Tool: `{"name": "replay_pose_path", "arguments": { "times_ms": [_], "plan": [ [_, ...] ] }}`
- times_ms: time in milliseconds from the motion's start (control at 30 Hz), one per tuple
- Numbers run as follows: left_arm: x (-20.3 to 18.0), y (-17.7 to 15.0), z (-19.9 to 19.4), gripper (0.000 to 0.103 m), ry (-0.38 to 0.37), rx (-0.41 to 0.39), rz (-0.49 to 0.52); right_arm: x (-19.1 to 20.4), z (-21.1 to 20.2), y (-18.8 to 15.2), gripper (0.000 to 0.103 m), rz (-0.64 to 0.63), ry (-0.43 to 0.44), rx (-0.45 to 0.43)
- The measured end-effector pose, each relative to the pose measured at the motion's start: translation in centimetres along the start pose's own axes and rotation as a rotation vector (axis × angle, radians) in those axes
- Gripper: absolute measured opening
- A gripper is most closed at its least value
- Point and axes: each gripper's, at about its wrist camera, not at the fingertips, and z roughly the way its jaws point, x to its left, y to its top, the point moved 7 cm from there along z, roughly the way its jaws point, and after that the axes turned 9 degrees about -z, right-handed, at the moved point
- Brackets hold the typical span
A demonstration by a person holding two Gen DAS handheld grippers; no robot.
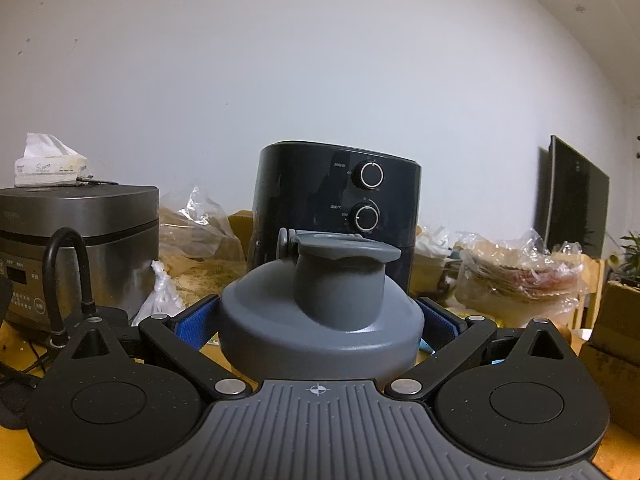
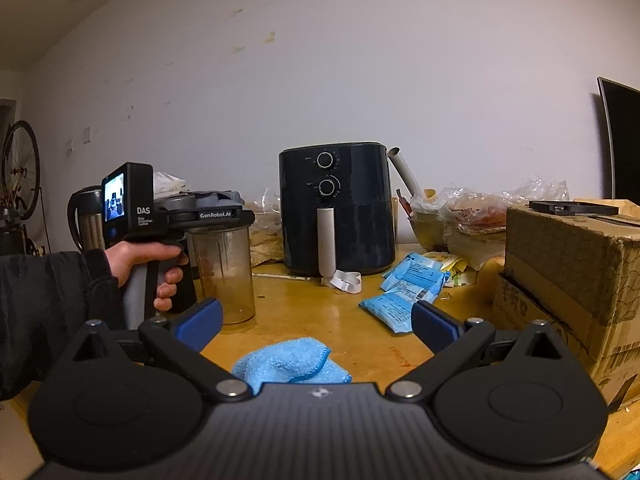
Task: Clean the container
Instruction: 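Lift the shaker bottle with the left gripper and carry it aside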
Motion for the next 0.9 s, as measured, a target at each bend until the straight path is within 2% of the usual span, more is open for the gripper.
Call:
{"name": "replay_pose_path", "arguments": {
  "times_ms": [133, 200, 400, 900],
  "plan": [
    [0.09, -0.02, 0.08, 0.102, 0.003, -0.007, -0.002, -0.25, -0.09, -0.07, 0.103, 0.006, -0.009, 0.001],
    [0.14, -0.02, 0.06, 0.096, -0.011, -0.007, -0.016, -0.38, -0.14, -0.11, 0.103, 0.009, -0.013, 0.002],
    [-0.16, -0.03, 0.05, 0.096, 0.004, -0.004, -0.01, -0.54, -0.12, -0.15, 0.103, 0.015, -0.02, 0.005],
    [-0.45, 0.09, 0.02, 0.096, -0.013, 0.004, 0.001, -0.73, 0.02, -0.04, 0.103, 0.02, -0.023, 0.006]
  ]
}}
